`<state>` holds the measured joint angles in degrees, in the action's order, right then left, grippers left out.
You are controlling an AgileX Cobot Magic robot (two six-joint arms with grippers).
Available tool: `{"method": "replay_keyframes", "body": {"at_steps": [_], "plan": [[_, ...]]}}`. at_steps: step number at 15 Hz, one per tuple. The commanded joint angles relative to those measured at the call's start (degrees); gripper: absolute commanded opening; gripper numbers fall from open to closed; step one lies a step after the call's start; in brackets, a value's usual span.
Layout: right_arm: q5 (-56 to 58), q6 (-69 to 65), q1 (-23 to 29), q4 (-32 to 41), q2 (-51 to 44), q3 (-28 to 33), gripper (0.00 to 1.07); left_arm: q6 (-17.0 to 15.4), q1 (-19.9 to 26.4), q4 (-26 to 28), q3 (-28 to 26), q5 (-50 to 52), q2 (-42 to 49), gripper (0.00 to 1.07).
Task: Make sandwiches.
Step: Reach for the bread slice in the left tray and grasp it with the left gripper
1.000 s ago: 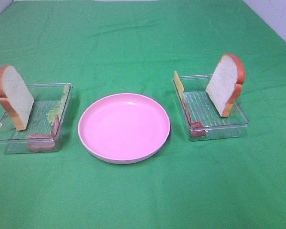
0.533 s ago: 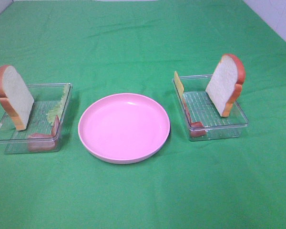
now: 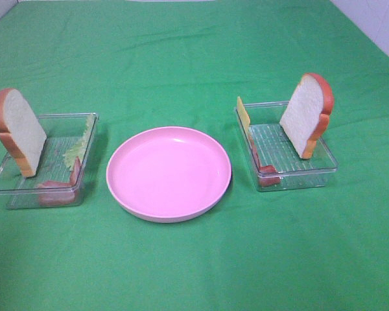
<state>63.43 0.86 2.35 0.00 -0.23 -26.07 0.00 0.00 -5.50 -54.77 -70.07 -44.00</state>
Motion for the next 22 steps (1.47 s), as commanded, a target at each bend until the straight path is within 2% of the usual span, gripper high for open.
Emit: {"method": "replay_keyframes", "body": {"at_steps": [1,3,4,7,14,15,17,22], "plan": [[-0.3,0.0,-0.2,0.0,-1.4,0.2,0.96,-0.9,0.2,-0.4,-10.6,-5.4,-16.6,1.02],[-0.3,0.0,-0.2,0.0,-1.4,0.2,0.96,-0.6,0.2,0.8,-17.8,-5.4,-26.8,1.02],[-0.3,0.0,-0.2,0.0,-1.4,0.2,0.96,-0.4,-0.2,2.0,-26.9,-5.4,-38.8,1.02],[-0.3,0.0,-0.2,0.0,-1.4,0.2,0.96,-0.4,-2.3,2.1,-35.5,-5.4,-51.7,1.02],[-0.3,0.0,-0.2,0.0,-1.4,0.2,0.96,-0.5,-3.0,2.1,-43.4,-5.4,-69.2,1.02],[-0.3,0.0,-0.2,0.0,-1.4,0.2,0.96,0.6,-3.0,3.2,-44.3,-5.3,-71.2,1.02],[-0.3,0.0,-0.2,0.0,-1.4,0.2,0.96,2.3,-3.0,4.9,-44.4,-5.0,-73.8,1.02],[-0.3,0.0,-0.2,0.0,-1.4,0.2,0.96,2.3,-3.0,7.6,-44.7,-4.1,-78.4,1.02]]}}
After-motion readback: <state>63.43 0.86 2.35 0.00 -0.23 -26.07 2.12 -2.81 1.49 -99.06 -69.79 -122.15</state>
